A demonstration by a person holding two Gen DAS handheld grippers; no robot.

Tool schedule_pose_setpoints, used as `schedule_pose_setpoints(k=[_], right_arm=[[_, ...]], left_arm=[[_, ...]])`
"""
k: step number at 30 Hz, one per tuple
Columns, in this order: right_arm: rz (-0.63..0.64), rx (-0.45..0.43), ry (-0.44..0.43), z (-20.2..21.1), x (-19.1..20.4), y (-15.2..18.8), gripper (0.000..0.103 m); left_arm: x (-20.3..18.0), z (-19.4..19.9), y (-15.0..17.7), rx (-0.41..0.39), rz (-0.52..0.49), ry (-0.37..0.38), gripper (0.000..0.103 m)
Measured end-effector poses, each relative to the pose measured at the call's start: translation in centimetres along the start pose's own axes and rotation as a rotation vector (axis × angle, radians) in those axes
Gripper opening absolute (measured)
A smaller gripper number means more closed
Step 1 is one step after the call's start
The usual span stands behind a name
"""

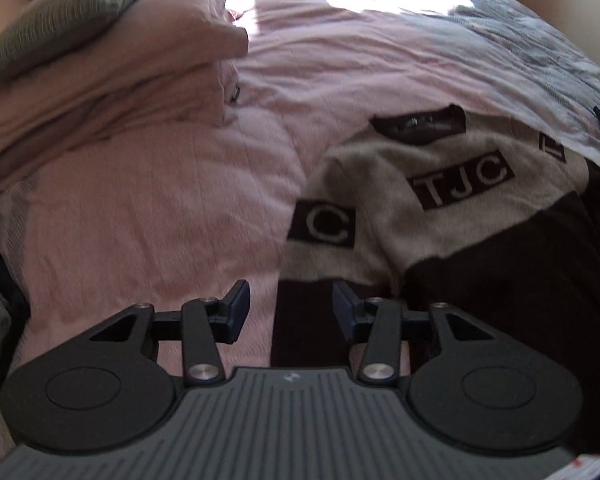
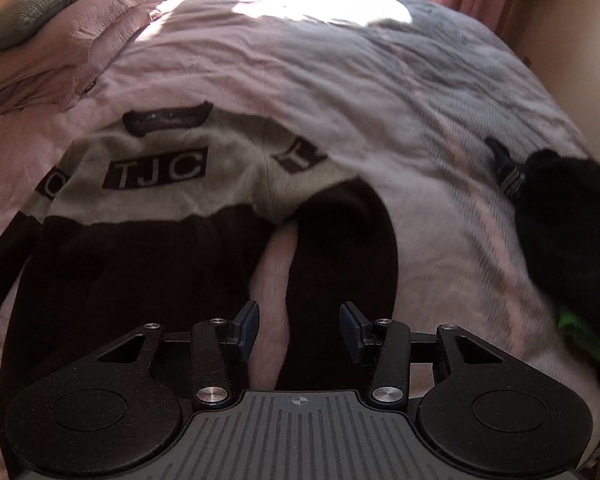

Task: Fold large clothes
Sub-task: 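Lay the sweater flat with both grippers and release it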

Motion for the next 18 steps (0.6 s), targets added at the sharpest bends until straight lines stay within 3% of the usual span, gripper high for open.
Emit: schedule_pose_setpoints(k=[2, 7, 11, 18], right_arm=[[-0.032, 0.02, -0.017, -0.5, 0.1, 0.5, 0.042], [0.023, -0.011, -0.036, -3.5, -1.0, -4.0, 0.042], [0.082, -0.062, -0.055, -6.8, -3.2, -9.1, 0.042], [0.183, -0.141, -0.114, -12.9, -5.0, -19.2, 0.042]], left_arm=[[-0.6, -0.8, 1.1, 0.017, 0.018, 0.024, 0.041], [-0.8, -2.4, 0.8, 0.016, 0.05, 0.043, 0.041], [-0.3, -4.7, -2.4, -0.021, 0.028, 0.016, 0.042], [-0.8, -10.3, -8.8, -0.054, 0.045, 0.072, 0.043]])
Point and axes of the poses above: each gripper's, at about its wrist camera, not at the fingertips, and z roughly against the way its jaws point, x to its left, y to its underside, the point moved 4 cm from there along -z, roughly the way its jaws point, and after that the axes turned 8 degrees about x, right-handed, at the moved point
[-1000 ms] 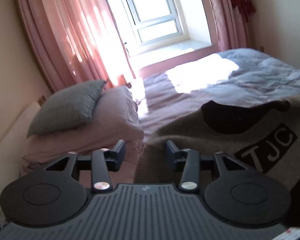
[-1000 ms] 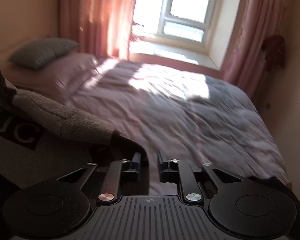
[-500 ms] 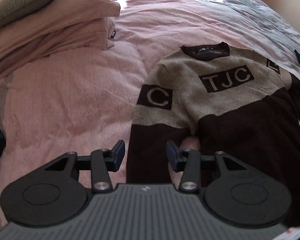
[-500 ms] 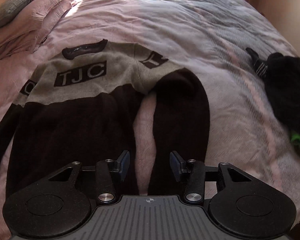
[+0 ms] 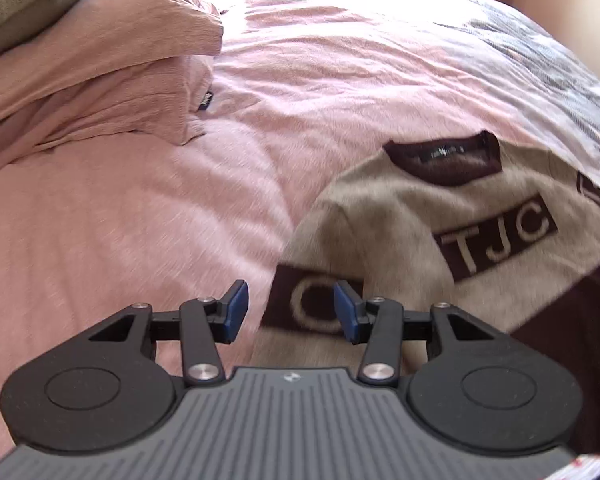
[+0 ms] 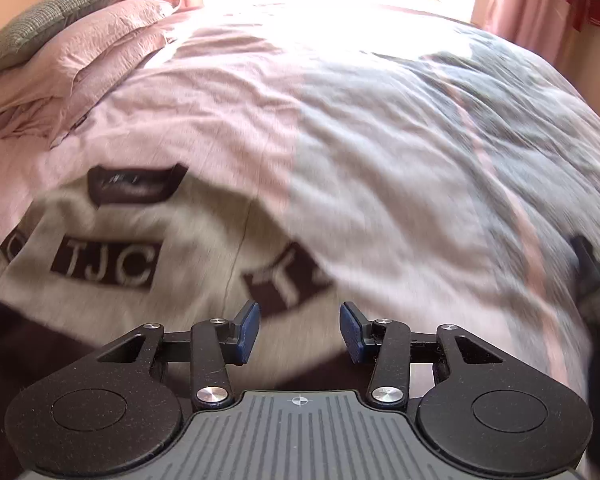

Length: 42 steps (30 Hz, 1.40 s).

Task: Fold large clothes
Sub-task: 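Lay the sweater flat with both grippers and release it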

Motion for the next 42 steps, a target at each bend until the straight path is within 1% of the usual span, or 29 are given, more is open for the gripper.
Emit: schedule_pose_setpoints(k=[1, 3, 5, 6, 7, 8, 9, 10, 11, 13, 14, 15, 17, 19, 20, 21, 22, 23, 25, 27, 29, 31, 32, 34, 35, 36, 38, 41, 42], right_arm=[[0.016, 0.0, -0.015, -1.5, -0.4, -1.1, 0.042], [0.035, 0.003, -0.045, -3.9, -0.9, -2.8, 0.042], [0.014, 0.033, -0.094, -6.3, -1.1, -3.7, 0.042], [-0.018, 0.068, -0.142, -7.8, -1.2, -4.0, 0.042], [-0.042, 0.091, -0.181, -8.8, -1.3, -4.0, 0.042], [-0.045, 0.092, -0.197, -9.3, -1.3, -3.9, 0.035], [-0.018, 0.084, -0.191, -9.3, -1.1, -4.1, 0.019], [0.0, 0.074, -0.176, -9.0, -1.1, -4.3, 0.0], [0.008, 0.045, -0.157, -8.3, -1.2, -4.7, 0.0], [0.006, -0.053, -0.105, -6.2, -1.9, -6.3, 0.0], [-0.008, -0.079, -0.105, -5.5, -2.3, -7.1, 0.0], [-0.017, -0.099, -0.116, -5.0, -2.4, -8.1, 0.0], [0.025, -0.107, -0.082, -5.3, -1.9, -8.8, 0.0], [0.073, -0.07, -0.01, -7.2, -0.8, -8.6, 0.0], [0.085, -0.005, 0.024, -8.8, -0.3, -8.1, 0.001], [0.082, 0.07, 0.057, -10.0, -0.1, -7.5, 0.006], [0.06, 0.095, 0.096, -10.3, 0.0, -7.0, 0.023], [0.032, 0.066, 0.108, -9.6, -0.2, -6.6, 0.037], [-0.054, 0.033, 0.071, -7.3, -1.0, -5.7, 0.043], [-0.137, 0.007, 0.061, -4.9, -2.2, -4.3, 0.044], [-0.218, 0.004, 0.057, -2.4, -3.4, -2.1, 0.045], [-0.315, 0.024, 0.042, 0.5, -4.1, 1.0, 0.045], [-0.346, 0.034, 0.034, 1.5, -4.3, 2.4, 0.045], [-0.427, 0.06, 0.024, 4.2, -4.2, 5.9, 0.045], [-0.472, 0.089, 0.011, 5.4, -4.0, 8.1, 0.045], [-0.513, 0.127, -0.003, 6.5, -3.9, 10.3, 0.046], [-0.563, 0.188, -0.017, 8.4, -3.3, 14.2, 0.046], [-0.612, 0.256, -0.04, 11.0, -2.3, 19.7, 0.047], [-0.642, 0.289, -0.064, 11.8, -1.8, 21.8, 0.047]], left_arm=[[-0.1, -1.1, -0.9, -0.002, 0.009, 0.023, 0.043], [-0.3, -3.1, -2.0, 0.022, 0.028, 0.062, 0.043], [-0.2, -5.7, -2.5, 0.083, 0.052, 0.087, 0.04], [-0.2, -6.6, -2.4, 0.109, 0.056, 0.094, 0.035], [-0.3, -7.6, -2.2, 0.135, 0.053, 0.08, 0.025], [-0.6, -8.1, -2.0, 0.141, 0.032, 0.065, 0.003], [-0.9, -8.1, -1.9, 0.126, 0.013, 0.045, 0.004], [-1.1, -7.7, -2.0, 0.111, -0.004, 0.022, 0.003], [-1.2, -7.1, -2.3, 0.082, -0.025, -0.014, 0.003], [-0.7, -5.3, -3.6, 0.004, -0.056, -0.079, 0.003], [0.0, -4.3, -4.4, -0.026, -0.048, -0.084, 0.003], [0.5, -3.8, -5.2, -0.042, -0.042, -0.069, 0.003], [0.8, -4.1, -6.2, -0.046, -0.068, -0.103, 0.003], [0.5, -5.9, -6.4, 0.001, -0.092, -0.122, 0.004], [0.3, -6.8, -6.1, 0.033, -0.099, -0.134, 0.008], [0.2, -7.6, -5.7, 0.056, -0.101, -0.163, 0.014], [0.3, -7.7, -5.1, 0.062, -0.089, -0.171, 0.017], [0.7, -7.3, -4.4, 0.056, -0.06, -0.171, 0.021], [2.0, -5.5, -2.9, 0.031, 0.013, -0.154, 0.025], [3.8, -3.0, -0.9, 0.02, 0.074, -0.142, 0.03], [5.9, -0.3, 2.0, 0.031, 0.147, -0.137, 0.033], [7.9, 2.7, 5.7, 0.054, 0.229, -0.157, 0.033], [8.9, 4.5, 8.3, 0.075, 0.288, -0.17, 0.033], [9.9, 7.3, 12.7, 0.109, 0.393, -0.168, 0.032], [10.0, 8.5, 14.7, 0.118, 0.442, -0.155, 0.032], [9.8, 9.8, 17.0, 0.131, 0.496, -0.127, 0.032], [8.3, 11.5, 20.5, 0.165, 0.553, -0.067, 0.032], [4.4, 12.7, 24.0, 0.212, 0.559, 0.003, 0.032], [3.0, 12.7, 25.0, 0.229, 0.569, 0.02, 0.032]])
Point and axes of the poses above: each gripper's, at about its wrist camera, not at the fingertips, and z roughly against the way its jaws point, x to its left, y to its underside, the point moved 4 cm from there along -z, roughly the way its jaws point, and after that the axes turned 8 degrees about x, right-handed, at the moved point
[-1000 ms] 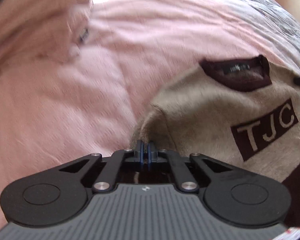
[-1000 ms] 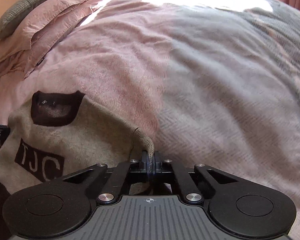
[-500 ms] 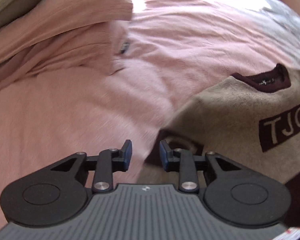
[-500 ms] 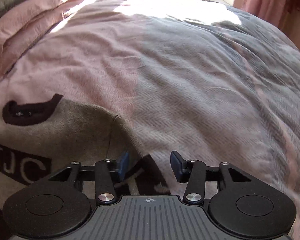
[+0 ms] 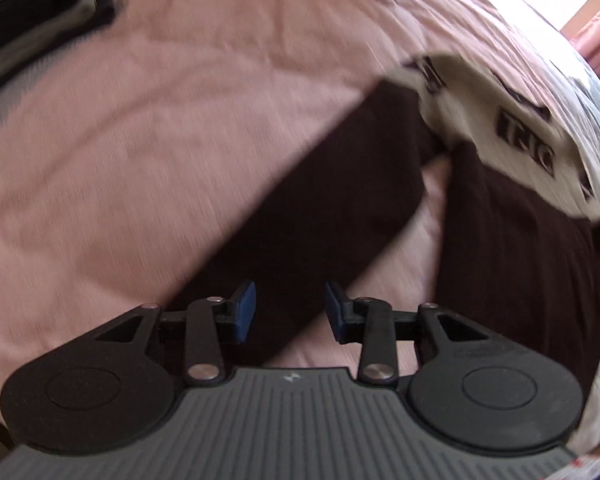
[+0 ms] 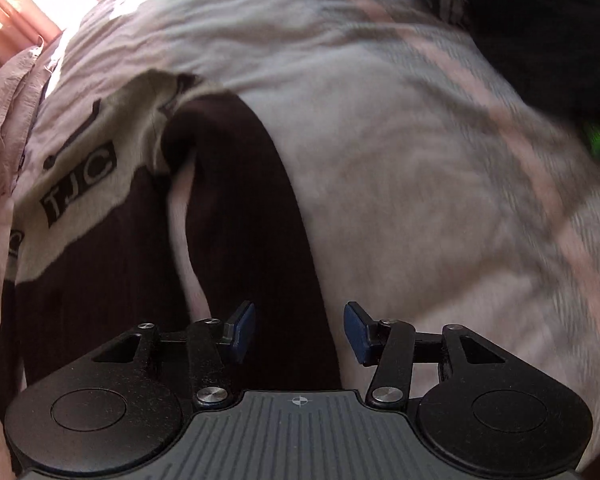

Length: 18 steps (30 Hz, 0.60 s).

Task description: Fold large clothes

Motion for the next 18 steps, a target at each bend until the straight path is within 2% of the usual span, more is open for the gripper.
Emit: schedule_pose_setpoints(k=[3, 5, 10, 11, 12, 13, 15, 18], right_arm=[[-0.039, 0.051, -0.038, 0.1, -1.9, 4.3, 0.048], [-0.054, 0.073, -0.045, -0.7, -2.8, 6.4, 0.048], [-0.092, 0.035, -0.111, -3.7, -4.0, 7.1, 0.048], [-0.077, 0.032, -0.132, -3.6, -3.8, 6.9, 0.027], [-0.041, 0.045, -0.145, -3.3, -3.7, 6.4, 0.001], [-0.004, 0.042, -0.149, -2.4, -3.7, 5.8, 0.0], [0.084, -0.023, -0.147, 0.7, -4.5, 4.1, 0.0], [0.153, -0.132, -0.069, 6.0, -7.7, 0.1, 0.0]], left_arm=[[-1.8, -0.7, 2.7, 0.036, 0.041, 0.052, 0.032], [-3.9, -1.1, 3.9, 0.046, 0.033, 0.081, 0.032], [-8.3, -1.4, 4.5, 0.038, -0.051, 0.103, 0.032], [-9.1, -1.4, 4.6, 0.035, -0.061, 0.098, 0.032], [-9.6, -1.3, 4.7, 0.031, -0.067, 0.094, 0.032], [-10.2, -1.0, 4.8, 0.021, -0.07, 0.089, 0.032], [-11.1, -0.4, 5.0, 0.002, -0.079, 0.084, 0.032], [-11.9, 0.3, 5.2, -0.02, -0.091, 0.058, 0.032]])
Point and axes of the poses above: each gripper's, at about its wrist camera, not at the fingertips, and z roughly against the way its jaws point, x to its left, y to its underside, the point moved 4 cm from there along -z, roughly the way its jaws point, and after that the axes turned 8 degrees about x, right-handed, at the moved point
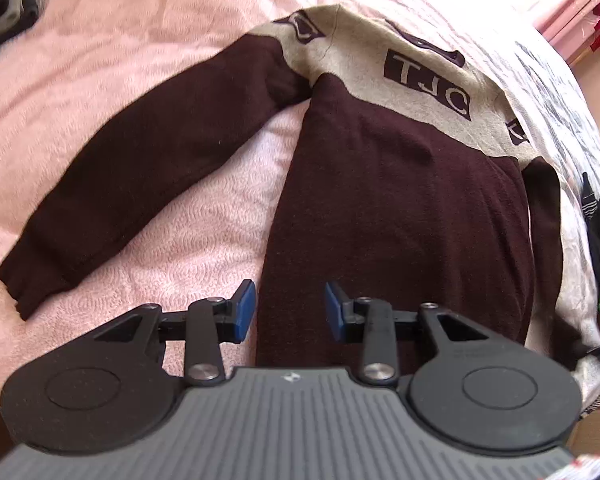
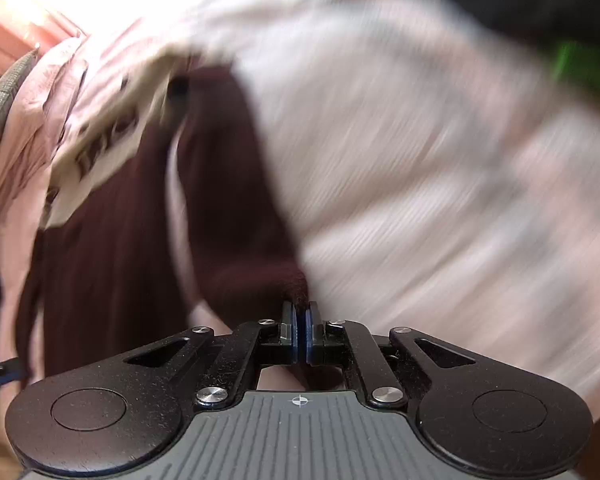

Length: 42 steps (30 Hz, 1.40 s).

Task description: Fold large clothes

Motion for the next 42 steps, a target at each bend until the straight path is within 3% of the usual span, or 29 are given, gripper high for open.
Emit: schedule_pose_setpoints(k=[3, 6, 9, 11, 12, 13, 14, 15, 17, 19, 22, 25, 27, 29, 33, 34, 35, 36, 39, 42], right_arm=[[0.07, -0.083, 0.125, 4.7, -4.2, -5.3, 0.0], [0.105, -0.118, 0.266, 6.5, -7.6, -9.9, 0.0], [0.086, -0.084, 0.303, 5.0, -9.7, -12.7, 0.0], [0.066, -0.01, 0.338, 2.6, -10.7, -13.2, 0.001], [0.039, 0.047, 0.358, 1.4, -11.1, -13.1, 0.005], [0.012, 0.082, 0.402, 0.7, -11.8, -12.7, 0.021], [0.002, 0.069, 0.45, 0.4, -11.6, -12.0, 0.039], [-0.011, 0.045, 0.48, 0.5, -11.3, -11.1, 0.042], [-0.079, -0.029, 0.419, 1.5, -9.9, -8.3, 0.042], [-0.108, -0.053, 0.216, 2.1, -7.3, -4.8, 0.042], [-0.068, 0.118, -0.133, -0.5, -2.3, 1.3, 0.042], [-0.022, 0.319, -0.331, -3.8, 2.3, 7.3, 0.042], [-0.037, 0.385, -0.374, -5.6, 4.2, 10.3, 0.042], [-0.086, 0.441, -0.42, -7.3, 5.2, 12.3, 0.042], [-0.179, 0.416, -0.419, -9.2, 5.8, 13.3, 0.042], [-0.181, 0.406, -0.427, -9.2, 6.0, 13.2, 0.041], [-0.152, 0.399, -0.42, -8.8, 6.3, 13.3, 0.012], [-0.115, 0.398, -0.406, -8.4, 6.7, 13.4, 0.002], [0.067, 0.366, -0.426, -5.1, 7.5, 12.2, 0.0], [0.235, 0.35, -0.316, -1.1, 7.1, 11.9, 0.0]], left_arm=[[-0.8, 0.5, 0.1, -0.017, 0.007, -0.016, 0.032], [-1.7, 0.9, 0.1, -0.034, 0.001, -0.024, 0.032], [-2.0, 0.9, 0.4, -0.027, -0.004, -0.031, 0.032], [-1.9, 0.7, 0.8, -0.017, -0.007, -0.056, 0.032], [-1.8, 0.7, 1.2, -0.011, -0.004, -0.063, 0.032], [-1.5, 0.6, 1.5, -0.003, 0.001, -0.074, 0.033], [-1.2, 0.6, 1.8, 0.004, 0.007, -0.086, 0.033], [-0.9, 0.7, 2.2, 0.011, 0.011, -0.093, 0.033], [-0.1, 0.8, 3.0, 0.027, 0.02, -0.092, 0.033], [0.6, 0.8, 3.8, 0.043, 0.026, -0.077, 0.034], [1.2, 0.0, 4.9, 0.088, 0.05, -0.018, 0.034], [1.6, -1.1, 5.8, 0.123, 0.096, 0.057, 0.036], [1.7, -2.0, 6.6, 0.143, 0.133, 0.083, 0.044], [1.7, -3.1, 7.3, 0.177, 0.147, 0.083, 0.044], [1.7, -5.1, 8.3, 0.215, 0.143, 0.064, 0.043], [1.7, -5.2, 8.3, 0.212, 0.135, 0.065, 0.038], [1.5, -5.3, 8.2, 0.211, 0.119, 0.077, 0.016], [1.5, -5.3, 8.1, 0.211, 0.108, 0.095, 0.006], [1.9, -3.4, 7.9, 0.172, 0.057, 0.125, 0.006], [4.0, -0.9, 8.5, 0.118, 0.038, 0.168, 0.006]])
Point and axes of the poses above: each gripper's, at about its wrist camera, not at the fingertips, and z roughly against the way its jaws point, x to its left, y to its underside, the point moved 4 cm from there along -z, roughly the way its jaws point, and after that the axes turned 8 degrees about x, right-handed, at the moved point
